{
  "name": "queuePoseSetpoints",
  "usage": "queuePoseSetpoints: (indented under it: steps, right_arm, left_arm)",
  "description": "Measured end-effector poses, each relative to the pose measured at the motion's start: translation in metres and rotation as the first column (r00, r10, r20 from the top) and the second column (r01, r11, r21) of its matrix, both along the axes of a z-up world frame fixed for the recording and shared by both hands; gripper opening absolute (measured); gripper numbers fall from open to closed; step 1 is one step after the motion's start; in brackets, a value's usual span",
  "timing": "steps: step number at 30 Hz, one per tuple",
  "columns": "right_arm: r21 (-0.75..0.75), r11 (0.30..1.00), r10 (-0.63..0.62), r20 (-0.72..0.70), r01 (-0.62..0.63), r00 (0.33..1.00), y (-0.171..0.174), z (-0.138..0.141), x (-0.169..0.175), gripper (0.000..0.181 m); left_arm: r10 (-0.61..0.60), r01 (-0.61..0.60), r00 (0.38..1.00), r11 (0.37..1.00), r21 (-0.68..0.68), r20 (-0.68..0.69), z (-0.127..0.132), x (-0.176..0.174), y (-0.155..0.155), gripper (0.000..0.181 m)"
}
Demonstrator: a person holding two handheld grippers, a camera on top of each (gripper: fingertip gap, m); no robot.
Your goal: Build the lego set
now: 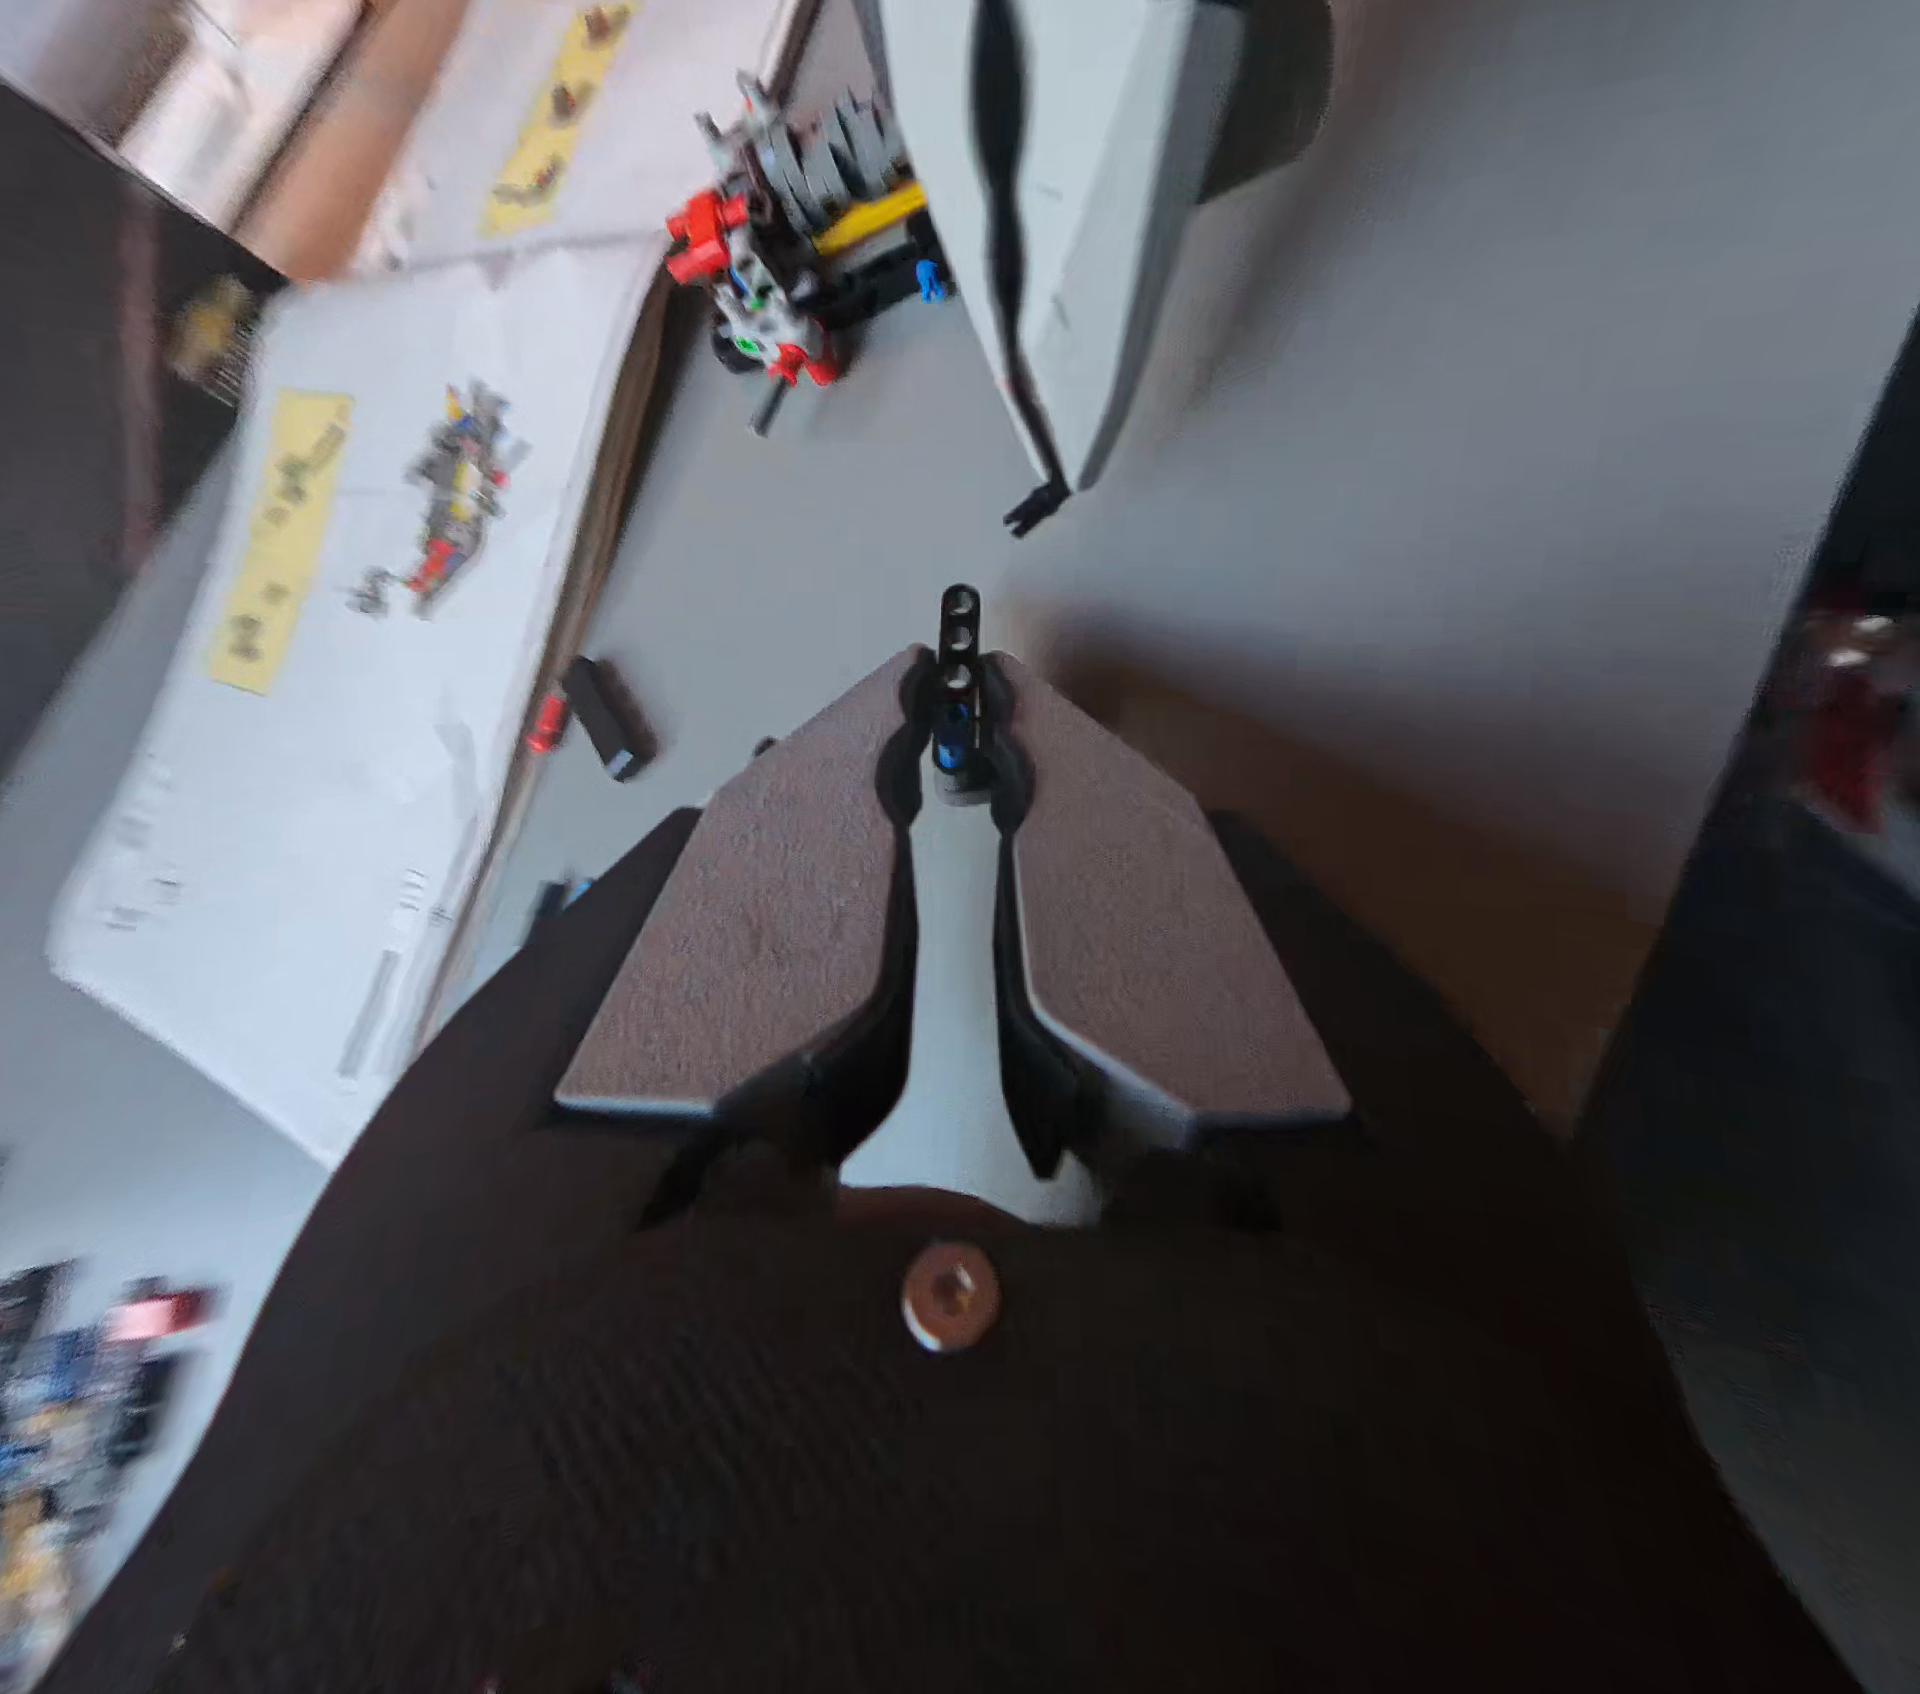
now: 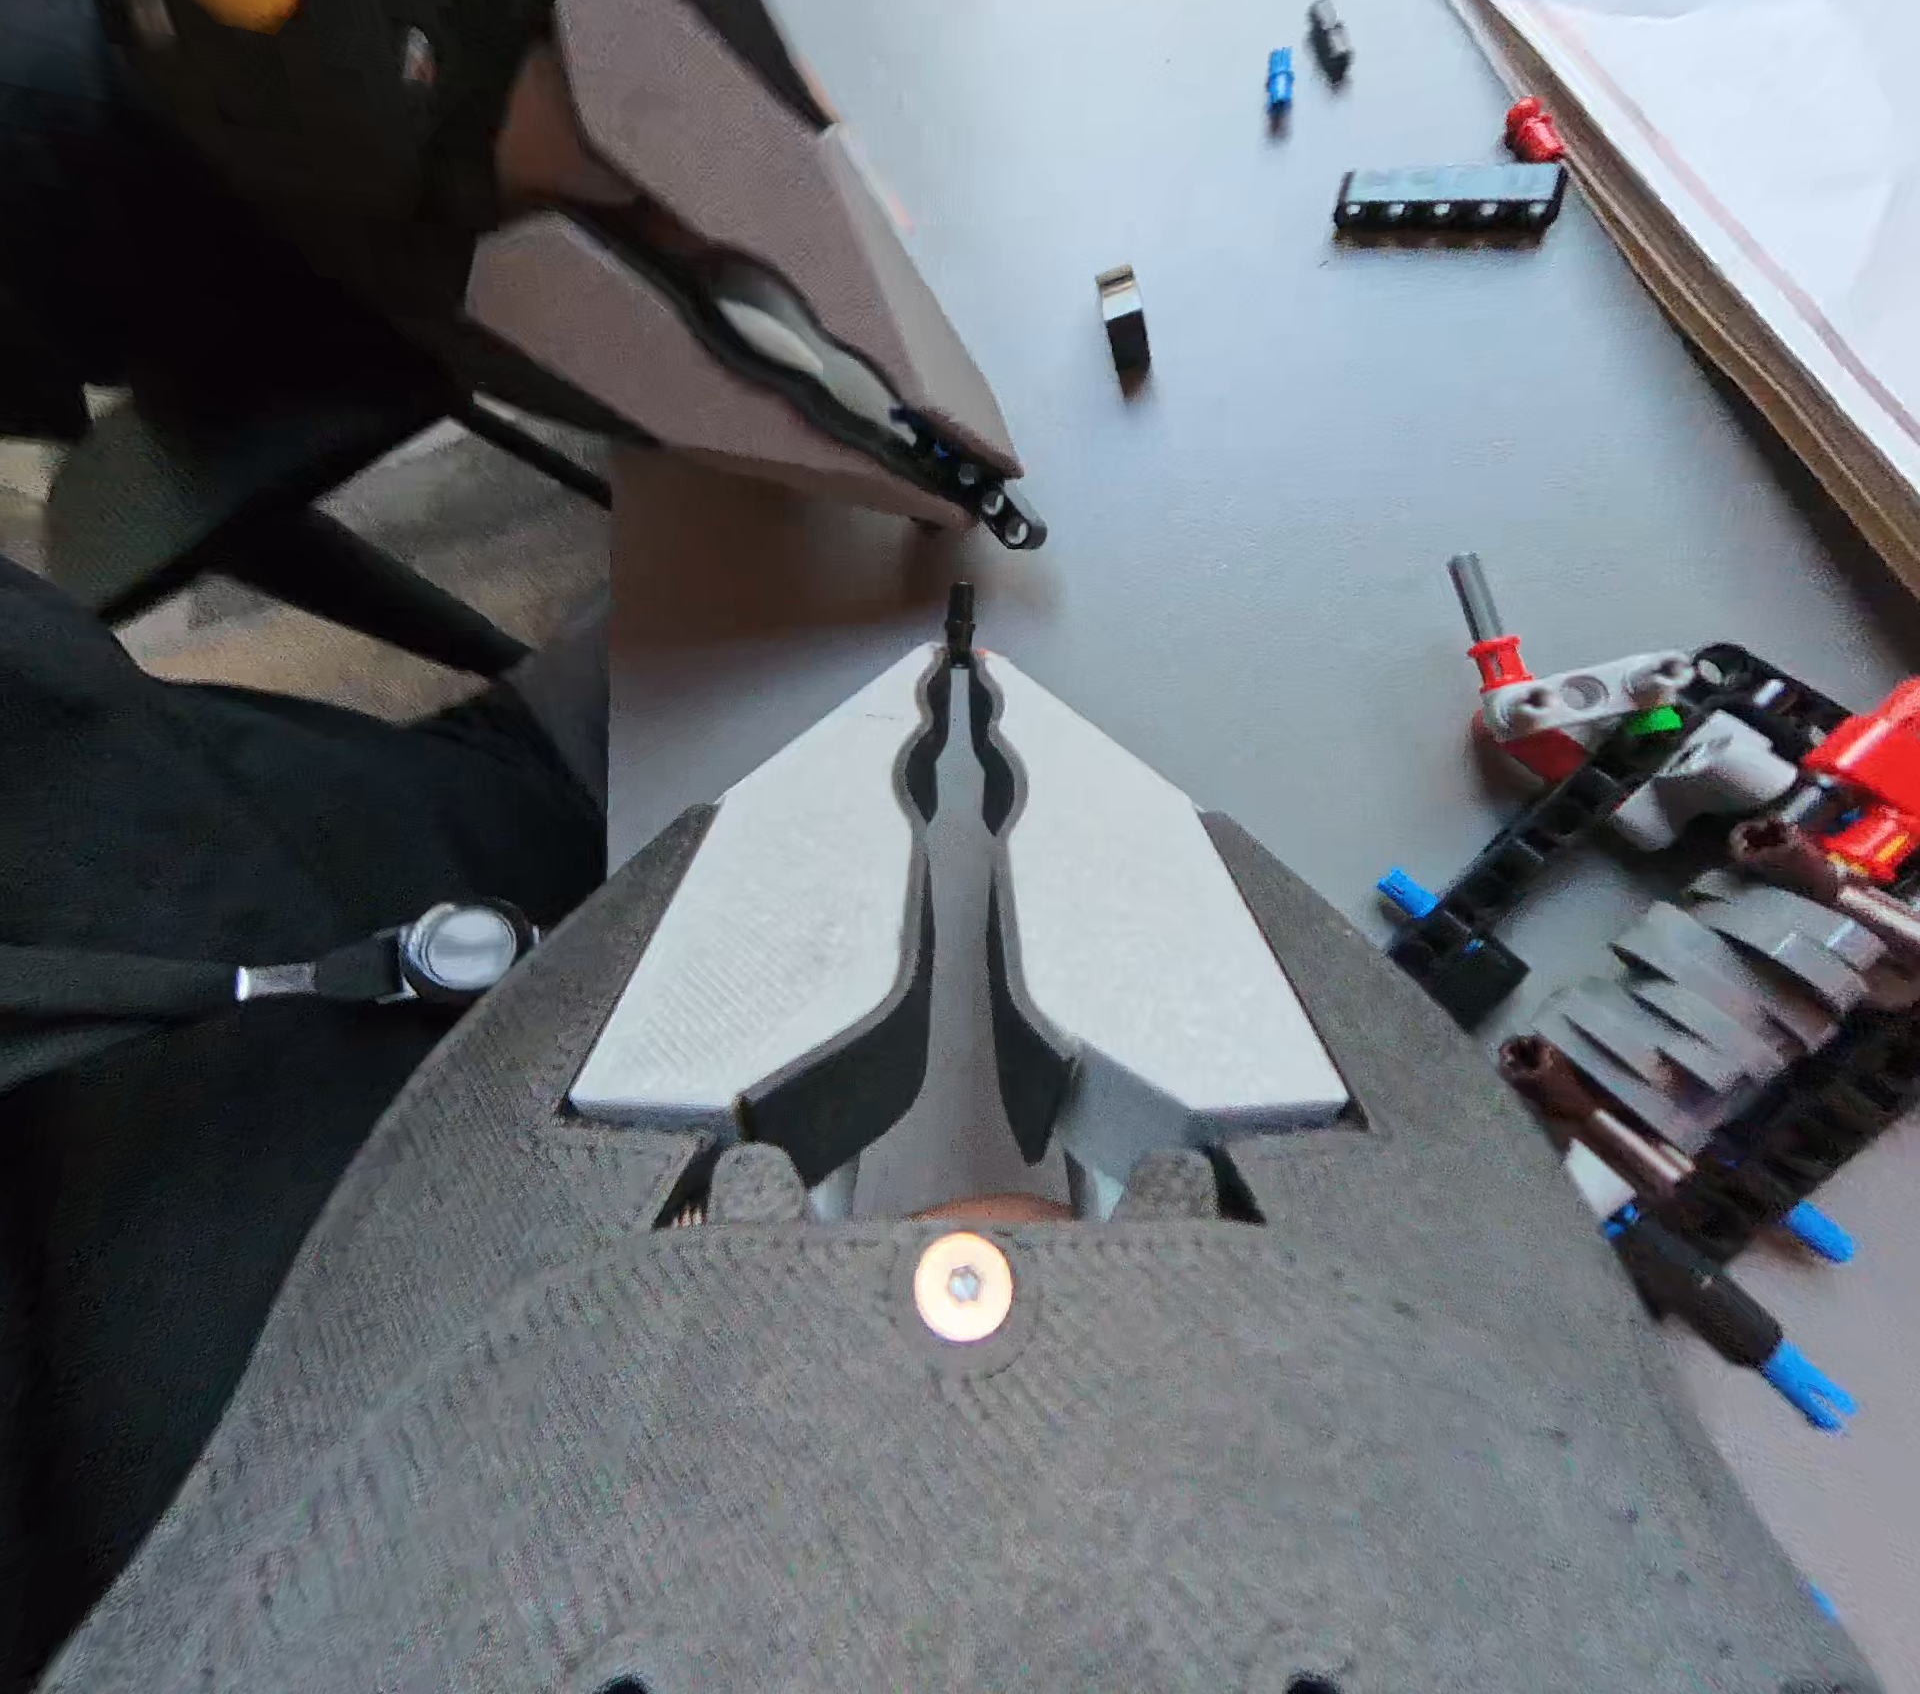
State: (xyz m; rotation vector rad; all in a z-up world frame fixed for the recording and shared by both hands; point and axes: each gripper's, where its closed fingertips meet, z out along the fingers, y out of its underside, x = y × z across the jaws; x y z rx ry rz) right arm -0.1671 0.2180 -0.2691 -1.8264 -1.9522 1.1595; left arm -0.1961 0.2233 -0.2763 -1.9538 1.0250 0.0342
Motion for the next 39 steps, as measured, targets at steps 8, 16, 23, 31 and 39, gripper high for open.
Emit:
queuePoseSetpoints:
  steps: [8, 16, 23, 31, 39]
  right_arm:
    - [-0.213, 0.971, -0.108, 0.0, 0.105, 0.994, -0.002, 0.001, 0.002, 0.0]
    - [-0.425, 0.878, -0.218, 0.057, 0.221, 0.974, 0.003, 0.001, -0.003, 0.0]
    - [-0.51, 0.816, -0.28, 0.063, 0.272, 0.958, 0.009, 0.004, -0.005, 0.0]
    - [-0.361, 0.886, -0.289, 0.062, 0.291, 0.955, 0.009, -0.008, -0.005, 0.0]
    - [-0.154, 0.956, -0.244, 0.047, 0.248, 0.969, 0.009, -0.013, 0.001, 0.019]
  left_arm:
    - [0.054, 0.148, 0.864, 0.923, 0.356, -0.5, 0.005, 0.002, 0.007, 0.004]
    - [0.099, 0.215, 0.807, 0.868, 0.447, -0.582, 0.01, 0.008, 0.01, 0.005]
    - [0.133, 0.235, 0.778, 0.845, 0.48, -0.615, 0.01, 0.006, 0.012, 0.005]
    - [0.102, 0.119, 0.882, 0.896, 0.427, -0.46, 0.008, 0.005, 0.011, 0.004]
    - [0.115, 0.189, 0.817, 0.872, 0.452, -0.565, 0.005, -0.003, 0.011, 0.004]
